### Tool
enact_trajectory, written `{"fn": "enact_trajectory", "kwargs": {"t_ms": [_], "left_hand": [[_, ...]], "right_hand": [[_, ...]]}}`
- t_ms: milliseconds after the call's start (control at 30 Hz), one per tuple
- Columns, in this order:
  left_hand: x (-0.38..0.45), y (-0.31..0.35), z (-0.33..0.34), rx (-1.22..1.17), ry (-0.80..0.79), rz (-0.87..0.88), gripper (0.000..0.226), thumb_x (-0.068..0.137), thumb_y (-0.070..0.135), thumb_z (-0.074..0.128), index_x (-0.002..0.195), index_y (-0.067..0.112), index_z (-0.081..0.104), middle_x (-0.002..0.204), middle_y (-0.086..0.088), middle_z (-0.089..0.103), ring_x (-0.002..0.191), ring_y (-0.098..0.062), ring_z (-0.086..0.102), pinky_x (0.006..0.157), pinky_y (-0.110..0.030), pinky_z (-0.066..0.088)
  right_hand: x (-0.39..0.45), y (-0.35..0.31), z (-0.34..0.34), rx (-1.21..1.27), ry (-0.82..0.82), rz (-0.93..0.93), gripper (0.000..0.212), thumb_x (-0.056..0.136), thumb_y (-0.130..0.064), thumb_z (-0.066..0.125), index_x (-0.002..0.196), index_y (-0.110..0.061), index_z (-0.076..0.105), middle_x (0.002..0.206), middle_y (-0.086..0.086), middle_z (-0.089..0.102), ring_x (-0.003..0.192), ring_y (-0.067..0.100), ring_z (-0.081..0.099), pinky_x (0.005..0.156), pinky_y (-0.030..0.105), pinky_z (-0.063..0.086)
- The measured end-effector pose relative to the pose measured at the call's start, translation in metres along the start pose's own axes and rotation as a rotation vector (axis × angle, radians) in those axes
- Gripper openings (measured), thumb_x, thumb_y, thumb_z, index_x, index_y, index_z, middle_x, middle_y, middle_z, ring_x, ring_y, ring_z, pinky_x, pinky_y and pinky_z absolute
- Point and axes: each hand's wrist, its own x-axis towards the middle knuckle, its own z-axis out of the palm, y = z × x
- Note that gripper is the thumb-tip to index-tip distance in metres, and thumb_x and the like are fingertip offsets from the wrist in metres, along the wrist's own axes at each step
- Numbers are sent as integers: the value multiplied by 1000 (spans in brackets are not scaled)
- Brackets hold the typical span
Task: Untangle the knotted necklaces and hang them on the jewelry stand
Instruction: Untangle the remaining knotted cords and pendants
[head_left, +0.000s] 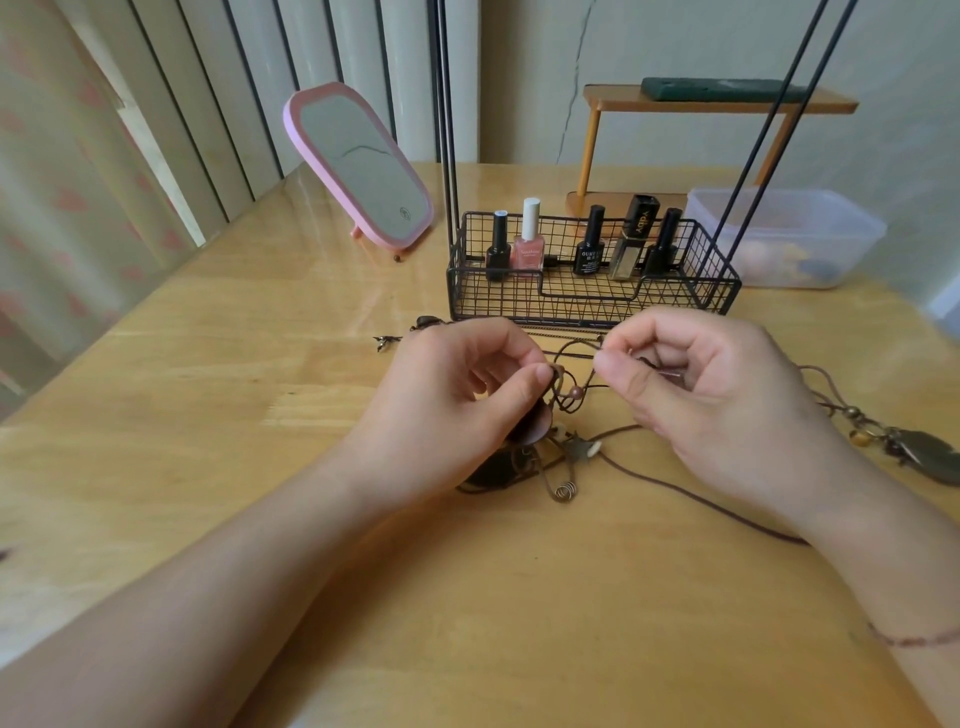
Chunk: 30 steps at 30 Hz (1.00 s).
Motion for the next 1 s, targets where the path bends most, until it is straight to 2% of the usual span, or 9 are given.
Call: {"fn": "enact_trajectory", "kwargs": {"t_ms": [67,167,267,400,500,700,800,900,1000], "left_hand": [[0,-1,0,-11,-12,-2,14,95,17,65,81,18,66,65,11,70,63,-6,63,72,-24,54],[0,-1,0,-19,-25,-6,14,95,17,65,81,17,66,66,10,71,63,-6,65,72,-24,55],[0,-2,0,-66,-6,-47,15,94,17,67,79,14,67,66,6,73,62,-13,66,66,-28,55],[2,-7,-1,-249,2,-119,16,91,24,69,80,12,68,69,-9,73,59,-14,56,59,-28,46],[3,-11,-3,-379,-64,-124,15,91,22,63,87,8,65,72,-8,74,67,-20,65,67,-35,51],[5,-15,-4,-443,-132,-54,10,96,14,53,91,7,59,87,-20,71,66,-16,65,67,-23,51],[7,-20,-5,-422,-104,-38,11,98,17,48,94,11,56,90,-9,72,80,-33,66,71,-25,53],[8,-21,-5,-454,-105,-23,12,99,18,43,95,12,53,90,-3,73,90,-19,69,78,-24,51],[8,-19,-4,-517,-104,-41,13,99,16,38,94,9,49,86,-3,73,87,-11,69,74,-18,49]], "right_hand": [[-1,1,-1,-120,50,-18,15,85,-42,67,83,-27,68,72,-5,68,65,13,61,60,29,48],[-2,0,-1,-204,90,-32,4,85,-34,70,82,-31,69,74,-9,68,67,11,62,60,18,47],[-3,-1,0,-104,22,19,4,83,-29,75,84,-31,72,80,-16,71,70,4,66,63,13,49],[-4,-1,5,-92,-19,27,6,82,-33,71,82,-27,72,74,-3,71,66,14,66,65,35,54],[-3,0,4,-176,0,44,21,86,-40,61,73,-24,65,62,-3,63,53,10,54,56,34,47],[-1,-6,-2,-240,21,122,49,94,-45,48,60,-12,40,51,13,42,46,14,35,57,43,40],[1,-8,-7,-243,62,142,53,96,-46,50,58,-10,37,44,1,34,45,24,40,50,37,35],[2,-7,-9,-273,55,157,52,93,-49,51,59,-9,46,43,-3,35,41,14,35,45,25,30],[2,-5,-10,-353,2,218,50,91,-52,54,60,-12,51,39,-5,35,38,12,32,41,18,30]]}}
